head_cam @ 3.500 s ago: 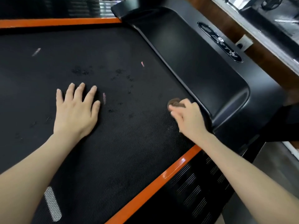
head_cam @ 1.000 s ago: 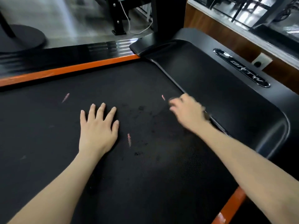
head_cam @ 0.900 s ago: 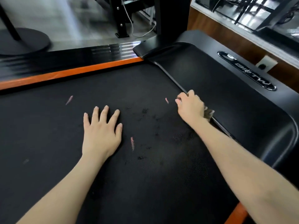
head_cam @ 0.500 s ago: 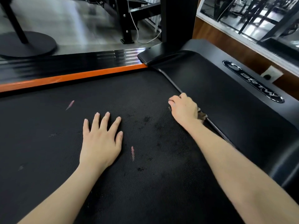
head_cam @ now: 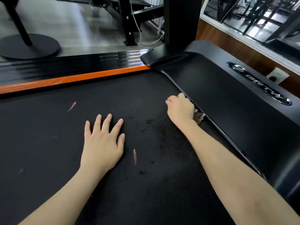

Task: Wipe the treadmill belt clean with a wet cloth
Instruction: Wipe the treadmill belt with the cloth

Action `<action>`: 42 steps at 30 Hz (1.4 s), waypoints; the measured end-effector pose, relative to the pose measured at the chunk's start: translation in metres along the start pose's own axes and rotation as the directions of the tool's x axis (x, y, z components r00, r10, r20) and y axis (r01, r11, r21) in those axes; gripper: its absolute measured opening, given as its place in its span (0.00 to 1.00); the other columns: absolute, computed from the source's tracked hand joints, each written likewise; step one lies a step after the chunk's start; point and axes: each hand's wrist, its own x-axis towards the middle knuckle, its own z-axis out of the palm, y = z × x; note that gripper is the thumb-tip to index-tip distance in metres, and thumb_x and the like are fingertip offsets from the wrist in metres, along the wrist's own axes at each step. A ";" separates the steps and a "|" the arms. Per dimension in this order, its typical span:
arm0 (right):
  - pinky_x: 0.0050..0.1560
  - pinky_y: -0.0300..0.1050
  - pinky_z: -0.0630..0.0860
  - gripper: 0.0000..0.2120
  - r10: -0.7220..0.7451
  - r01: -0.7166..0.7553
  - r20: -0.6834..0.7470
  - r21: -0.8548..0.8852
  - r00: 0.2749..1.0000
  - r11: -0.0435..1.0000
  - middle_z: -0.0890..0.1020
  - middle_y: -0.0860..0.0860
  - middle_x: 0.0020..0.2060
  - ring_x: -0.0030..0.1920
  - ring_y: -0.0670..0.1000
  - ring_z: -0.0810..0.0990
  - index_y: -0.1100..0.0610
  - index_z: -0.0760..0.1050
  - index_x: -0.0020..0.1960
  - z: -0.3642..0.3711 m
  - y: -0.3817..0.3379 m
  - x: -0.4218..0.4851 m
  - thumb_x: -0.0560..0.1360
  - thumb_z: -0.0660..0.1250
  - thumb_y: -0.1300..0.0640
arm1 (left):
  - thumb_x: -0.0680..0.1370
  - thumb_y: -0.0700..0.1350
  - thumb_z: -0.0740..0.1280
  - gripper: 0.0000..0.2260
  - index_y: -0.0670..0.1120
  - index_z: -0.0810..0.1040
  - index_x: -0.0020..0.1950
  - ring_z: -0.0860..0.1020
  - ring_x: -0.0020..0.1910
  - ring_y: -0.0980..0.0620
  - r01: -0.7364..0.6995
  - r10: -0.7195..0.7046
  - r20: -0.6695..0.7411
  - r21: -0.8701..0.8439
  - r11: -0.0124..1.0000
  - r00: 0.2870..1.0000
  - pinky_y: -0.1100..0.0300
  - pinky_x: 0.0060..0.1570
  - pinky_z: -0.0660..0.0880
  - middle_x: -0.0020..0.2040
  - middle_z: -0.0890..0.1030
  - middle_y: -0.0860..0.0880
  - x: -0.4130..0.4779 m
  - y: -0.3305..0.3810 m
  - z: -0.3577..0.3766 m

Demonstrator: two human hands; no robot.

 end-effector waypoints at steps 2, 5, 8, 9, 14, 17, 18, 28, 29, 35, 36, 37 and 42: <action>0.46 0.51 0.74 0.15 -0.238 0.236 0.017 0.068 0.971 0.969 0.74 0.56 0.52 0.50 0.60 0.77 0.52 0.77 0.59 -0.003 -0.021 -0.044 0.80 0.57 0.47 | 0.78 0.56 0.48 0.26 0.49 0.72 0.69 0.65 0.70 0.36 -0.003 0.003 0.006 -0.004 1.000 1.000 0.36 0.68 0.58 0.69 0.71 0.41 0.000 0.000 -0.001; 0.35 0.50 0.77 0.14 -0.545 0.540 -0.037 0.202 0.838 0.817 0.77 0.53 0.45 0.41 0.57 0.78 0.49 0.81 0.54 -0.017 -0.015 -0.103 0.76 0.60 0.47 | 0.78 0.56 0.48 0.25 0.49 0.72 0.69 0.65 0.70 0.36 -0.010 0.010 0.006 -0.001 1.000 1.000 0.36 0.68 0.58 0.69 0.71 0.41 -0.001 -0.001 -0.001; 0.45 0.51 0.75 0.14 -0.274 0.271 0.028 0.067 0.961 0.960 0.75 0.53 0.53 0.51 0.58 0.77 0.45 0.78 0.60 -0.010 0.027 -0.062 0.79 0.59 0.46 | 0.78 0.56 0.48 0.25 0.50 0.72 0.69 0.66 0.70 0.37 -0.012 0.012 0.006 -0.002 1.000 1.000 0.37 0.68 0.59 0.69 0.72 0.41 -0.001 -0.002 0.000; 0.46 0.51 0.72 0.15 -0.117 0.117 0.012 0.033 0.993 0.993 0.74 0.53 0.54 0.53 0.58 0.75 0.46 0.76 0.62 -0.005 0.039 -0.045 0.80 0.58 0.46 | 0.78 0.56 0.48 0.25 0.50 0.72 0.69 0.66 0.70 0.37 -0.011 0.012 0.010 -0.006 1.000 1.000 0.37 0.68 0.59 0.69 0.72 0.41 -0.001 -0.002 -0.001; 0.41 0.47 0.64 0.14 -0.007 0.008 -0.051 0.010 0.999 1.000 0.74 0.55 0.53 0.50 0.58 0.74 0.51 0.77 0.61 0.009 0.046 -0.029 0.81 0.57 0.50 | 0.77 0.57 0.49 0.26 0.50 0.74 0.68 0.67 0.69 0.37 0.006 -0.005 0.017 -0.073 0.997 1.000 0.38 0.68 0.60 0.68 0.73 0.42 0.001 -0.003 -0.007; 0.41 0.48 0.69 0.13 -0.003 0.006 -0.075 0.044 0.997 0.999 0.75 0.54 0.51 0.49 0.58 0.75 0.51 0.78 0.59 0.009 0.050 -0.028 0.80 0.59 0.50 | 0.76 0.56 0.48 0.26 0.50 0.75 0.67 0.68 0.68 0.37 -0.040 0.041 0.015 -0.041 0.998 0.999 0.35 0.66 0.60 0.67 0.74 0.42 0.018 -0.008 -0.014; 0.42 0.49 0.70 0.12 -0.002 0.007 -0.082 0.054 0.997 0.999 0.75 0.54 0.50 0.49 0.58 0.76 0.51 0.79 0.59 0.009 0.051 -0.028 0.80 0.59 0.51 | 0.76 0.57 0.47 0.27 0.51 0.73 0.68 0.67 0.69 0.37 -0.057 0.058 0.029 -0.011 0.998 0.998 0.34 0.67 0.57 0.69 0.72 0.42 0.026 -0.011 -0.016; 0.41 0.52 0.76 0.15 -0.213 0.217 -0.043 0.122 0.976 0.968 0.75 0.52 0.46 0.45 0.56 0.77 0.49 0.81 0.54 0.001 0.046 -0.036 0.78 0.57 0.48 | 0.74 0.61 0.35 0.32 0.58 0.60 0.75 0.53 0.76 0.40 -0.057 0.057 0.044 0.002 0.998 0.997 0.39 0.72 0.44 0.76 0.60 0.46 0.046 -0.018 -0.001; 0.37 0.51 0.77 0.17 -0.294 0.304 -0.090 0.124 0.952 0.945 0.76 0.51 0.43 0.41 0.56 0.78 0.50 0.82 0.52 0.000 0.047 -0.051 0.77 0.56 0.47 | 0.74 0.61 0.36 0.32 0.57 0.61 0.75 0.53 0.75 0.40 -0.060 0.060 0.040 0.005 0.998 0.997 0.39 0.72 0.45 0.76 0.61 0.45 0.046 -0.019 0.000; 0.35 0.46 0.73 0.10 -0.254 0.277 -0.152 0.151 0.955 0.949 0.77 0.50 0.41 0.40 0.54 0.77 0.49 0.83 0.49 0.006 0.047 -0.026 0.77 0.63 0.52 | 0.76 0.60 0.39 0.30 0.56 0.64 0.74 0.56 0.75 0.39 -0.066 0.066 0.028 0.004 0.998 0.997 0.38 0.72 0.47 0.74 0.64 0.44 0.047 -0.020 0.003; 0.34 0.46 0.72 0.08 -0.239 0.262 -0.160 0.142 0.958 0.955 0.76 0.50 0.41 0.39 0.54 0.77 0.50 0.83 0.49 0.007 0.047 -0.027 0.77 0.65 0.53 | 0.76 0.60 0.39 0.30 0.56 0.63 0.74 0.56 0.75 0.39 -0.068 0.068 0.026 0.003 0.998 0.997 0.38 0.72 0.47 0.74 0.64 0.44 0.048 -0.020 0.003; 0.33 0.47 0.72 0.08 -0.254 0.276 -0.166 0.131 0.953 0.952 0.77 0.51 0.41 0.39 0.54 0.76 0.50 0.83 0.50 0.008 0.049 -0.033 0.76 0.65 0.53 | 0.76 0.60 0.38 0.30 0.56 0.63 0.74 0.56 0.75 0.39 -0.071 0.071 0.026 0.003 0.997 0.997 0.38 0.72 0.47 0.74 0.64 0.44 0.047 -0.020 0.003; 0.31 0.47 0.74 0.11 -0.329 0.349 -0.155 0.122 0.931 0.929 0.77 0.49 0.41 0.37 0.53 0.76 0.49 0.84 0.47 0.003 0.055 -0.042 0.75 0.62 0.50 | 0.76 0.60 0.39 0.30 0.56 0.65 0.73 0.57 0.74 0.38 -0.066 0.066 0.022 0.005 0.998 0.998 0.37 0.71 0.48 0.74 0.65 0.43 0.047 -0.020 0.003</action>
